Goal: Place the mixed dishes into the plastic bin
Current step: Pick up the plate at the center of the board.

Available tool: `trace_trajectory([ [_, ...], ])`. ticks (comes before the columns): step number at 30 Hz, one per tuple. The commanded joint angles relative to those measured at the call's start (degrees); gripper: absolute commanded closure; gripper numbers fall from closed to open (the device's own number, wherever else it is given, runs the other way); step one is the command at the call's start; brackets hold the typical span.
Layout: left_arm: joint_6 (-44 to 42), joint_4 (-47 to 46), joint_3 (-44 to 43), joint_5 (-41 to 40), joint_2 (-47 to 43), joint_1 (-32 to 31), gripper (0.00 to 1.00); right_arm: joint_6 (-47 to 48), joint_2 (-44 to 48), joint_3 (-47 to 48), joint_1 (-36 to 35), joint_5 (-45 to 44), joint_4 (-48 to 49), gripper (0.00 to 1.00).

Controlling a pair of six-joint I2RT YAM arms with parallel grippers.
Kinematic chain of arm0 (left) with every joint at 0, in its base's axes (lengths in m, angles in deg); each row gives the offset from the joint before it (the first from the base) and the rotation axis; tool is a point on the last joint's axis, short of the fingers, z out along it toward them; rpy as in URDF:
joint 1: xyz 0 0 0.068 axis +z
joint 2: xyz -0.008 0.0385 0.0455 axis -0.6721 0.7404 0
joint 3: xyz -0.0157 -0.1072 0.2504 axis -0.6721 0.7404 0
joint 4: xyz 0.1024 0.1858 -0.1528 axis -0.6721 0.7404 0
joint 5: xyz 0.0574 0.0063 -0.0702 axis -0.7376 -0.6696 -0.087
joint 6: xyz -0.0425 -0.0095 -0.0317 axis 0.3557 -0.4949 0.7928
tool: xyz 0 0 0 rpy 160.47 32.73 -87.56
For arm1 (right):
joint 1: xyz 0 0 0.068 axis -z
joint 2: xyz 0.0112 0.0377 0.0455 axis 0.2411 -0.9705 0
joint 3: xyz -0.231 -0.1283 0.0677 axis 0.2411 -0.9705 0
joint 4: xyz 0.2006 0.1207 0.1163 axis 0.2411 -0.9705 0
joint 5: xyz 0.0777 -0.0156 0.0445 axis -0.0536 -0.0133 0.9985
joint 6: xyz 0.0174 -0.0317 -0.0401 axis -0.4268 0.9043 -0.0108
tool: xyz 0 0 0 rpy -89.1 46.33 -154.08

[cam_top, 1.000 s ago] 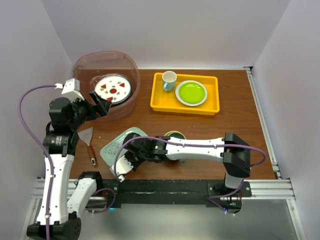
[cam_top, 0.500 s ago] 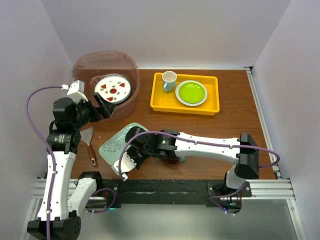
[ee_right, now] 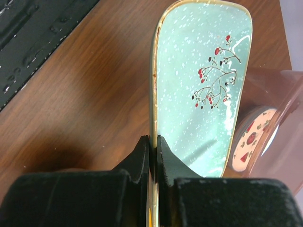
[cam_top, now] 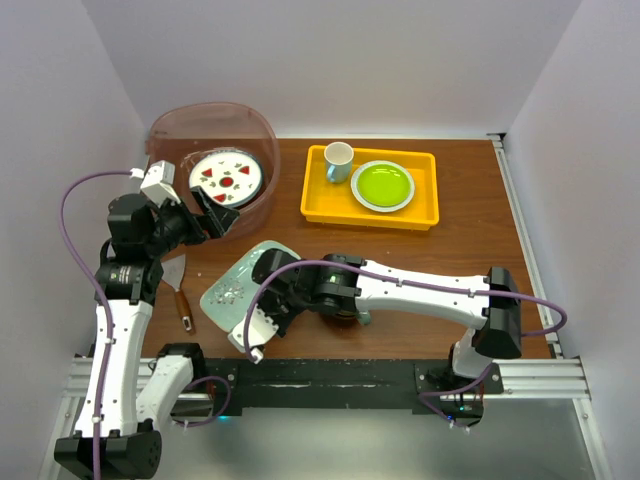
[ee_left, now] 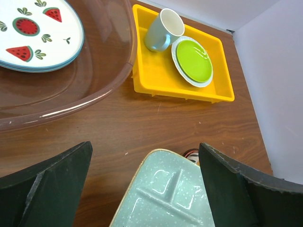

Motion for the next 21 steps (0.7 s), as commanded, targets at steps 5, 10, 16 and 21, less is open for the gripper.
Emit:
trace_trajectory([
  [5, 2.09, -3.60, 0.55, 6.14, 0.36, 0.26, 0.00, 5.43, 6.11, 4.29, -0.07, -2.77, 2.18, 1.00],
  [10, 4.02, -4.40, 1.08, 10.43, 1.59, 0.26, 0.00, 6.31, 6.55, 4.02, -0.06, -4.96, 3.32, 1.00],
  [16, 5.08, -4.05, 1.52, 12.56, 2.56, 0.18, 0.00, 6.48, 6.73, 3.32, 0.02, -5.93, 4.64, 1.00],
  [21, 4.21, -3.43, 1.26, 12.99, 2.65, 0.09, 0.00, 6.75, 6.99, 3.06, 0.02, -7.08, 5.08, 1.00],
])
